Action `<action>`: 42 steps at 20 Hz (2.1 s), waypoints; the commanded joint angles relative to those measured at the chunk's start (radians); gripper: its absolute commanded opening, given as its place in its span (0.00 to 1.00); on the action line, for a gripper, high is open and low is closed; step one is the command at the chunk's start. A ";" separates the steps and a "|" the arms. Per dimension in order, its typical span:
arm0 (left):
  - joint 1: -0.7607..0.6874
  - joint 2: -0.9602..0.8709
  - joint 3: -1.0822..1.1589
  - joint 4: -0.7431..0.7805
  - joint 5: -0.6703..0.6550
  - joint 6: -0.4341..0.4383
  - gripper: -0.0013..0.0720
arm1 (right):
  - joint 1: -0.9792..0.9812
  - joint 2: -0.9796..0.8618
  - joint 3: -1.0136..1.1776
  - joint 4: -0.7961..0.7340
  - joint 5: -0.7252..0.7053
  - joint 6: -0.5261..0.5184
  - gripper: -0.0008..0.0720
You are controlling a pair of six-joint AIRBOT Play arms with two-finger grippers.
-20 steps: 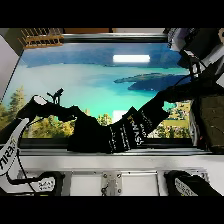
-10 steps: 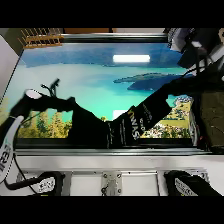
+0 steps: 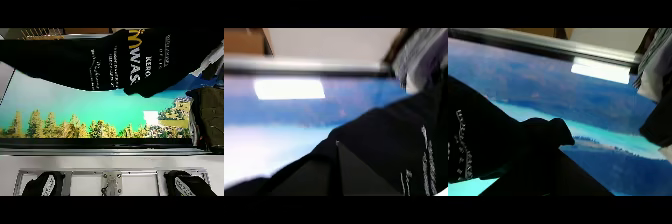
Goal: Fold the clothes and pants, and hang the long-sleeved shirts on hangers.
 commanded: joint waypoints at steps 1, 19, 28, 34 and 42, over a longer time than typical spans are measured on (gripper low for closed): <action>0.096 0.179 0.035 0.015 0.018 -0.048 0.02 | -0.004 0.087 0.040 -0.008 -0.017 0.002 0.04; -0.210 -0.650 -0.149 0.274 0.145 -0.154 0.02 | -0.001 -0.519 -0.154 -0.037 0.030 0.172 0.04; -0.158 -1.033 0.470 0.311 -0.169 -0.316 0.75 | -0.101 -0.491 -0.145 -0.030 -0.189 0.121 0.85; -0.077 -0.689 -0.089 0.511 -0.168 -0.332 0.59 | -0.127 -0.214 -0.391 -0.021 -0.047 0.089 0.84; -0.056 -0.371 -0.870 0.488 0.046 -0.480 0.95 | -0.111 -0.008 -0.696 0.079 -0.059 0.089 0.84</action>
